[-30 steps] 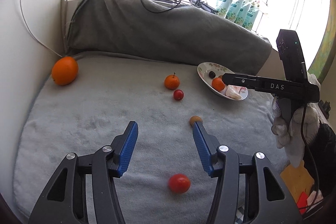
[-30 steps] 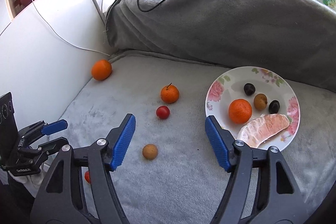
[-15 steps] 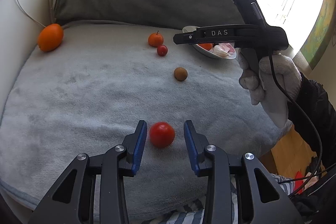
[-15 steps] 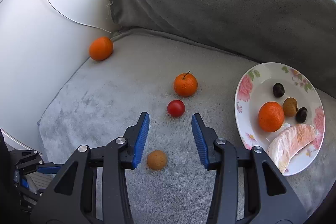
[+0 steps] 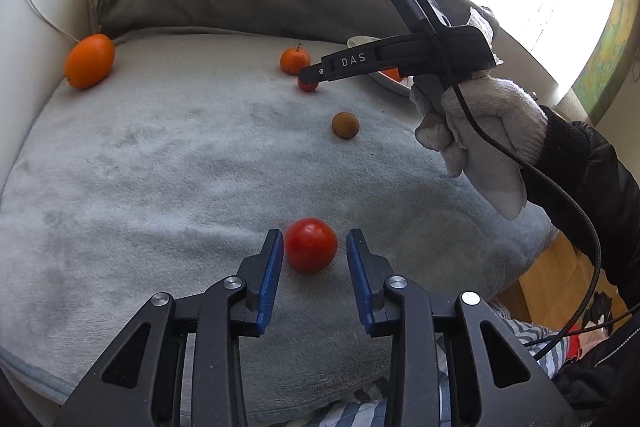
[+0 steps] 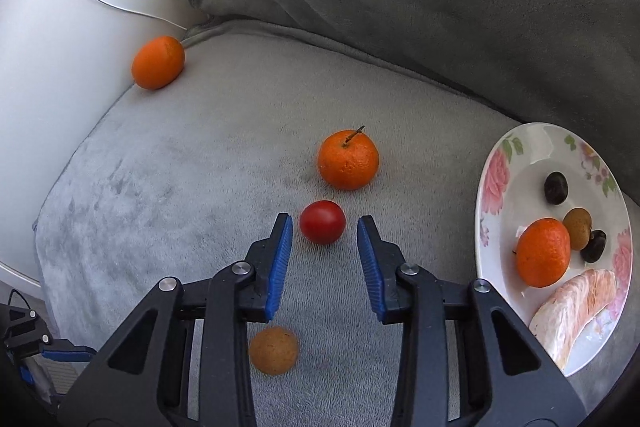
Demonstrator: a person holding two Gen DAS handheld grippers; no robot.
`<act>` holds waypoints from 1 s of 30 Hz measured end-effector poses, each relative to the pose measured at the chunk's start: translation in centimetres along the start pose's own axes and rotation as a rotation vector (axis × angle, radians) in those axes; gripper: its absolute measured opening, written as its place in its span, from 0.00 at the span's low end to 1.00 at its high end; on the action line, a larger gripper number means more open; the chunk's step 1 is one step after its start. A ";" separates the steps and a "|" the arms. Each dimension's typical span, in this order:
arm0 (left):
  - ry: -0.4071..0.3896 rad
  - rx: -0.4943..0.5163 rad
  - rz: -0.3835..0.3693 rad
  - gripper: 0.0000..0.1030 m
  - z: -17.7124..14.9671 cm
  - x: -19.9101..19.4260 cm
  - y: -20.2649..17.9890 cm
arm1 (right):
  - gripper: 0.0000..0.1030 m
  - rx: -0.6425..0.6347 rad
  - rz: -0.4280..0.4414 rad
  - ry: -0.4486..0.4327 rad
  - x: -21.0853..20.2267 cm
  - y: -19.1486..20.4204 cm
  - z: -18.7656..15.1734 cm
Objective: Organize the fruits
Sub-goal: 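Close right gripper on the red cherry tomato while left gripper approaches another tomato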
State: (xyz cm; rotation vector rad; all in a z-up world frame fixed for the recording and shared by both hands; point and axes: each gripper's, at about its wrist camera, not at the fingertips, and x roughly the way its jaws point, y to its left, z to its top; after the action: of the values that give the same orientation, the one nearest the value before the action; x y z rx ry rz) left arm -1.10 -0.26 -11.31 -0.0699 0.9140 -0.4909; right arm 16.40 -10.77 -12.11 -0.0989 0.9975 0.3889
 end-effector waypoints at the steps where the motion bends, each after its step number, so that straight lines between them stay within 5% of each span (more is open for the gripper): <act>1: 0.002 -0.002 0.000 0.30 0.0 0.1 0.0 | 0.34 0.000 -0.002 0.003 0.2 -0.1 0.0; 30: 0.003 -0.039 0.000 0.26 -0.1 0.8 0.3 | 0.26 -0.005 -0.008 0.016 1.8 -0.1 0.4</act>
State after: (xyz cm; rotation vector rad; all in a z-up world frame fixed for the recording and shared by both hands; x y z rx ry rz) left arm -0.63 -0.35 -12.06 -0.1044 0.9266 -0.4735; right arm 17.58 -10.29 -13.40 -0.1107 1.0113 0.3834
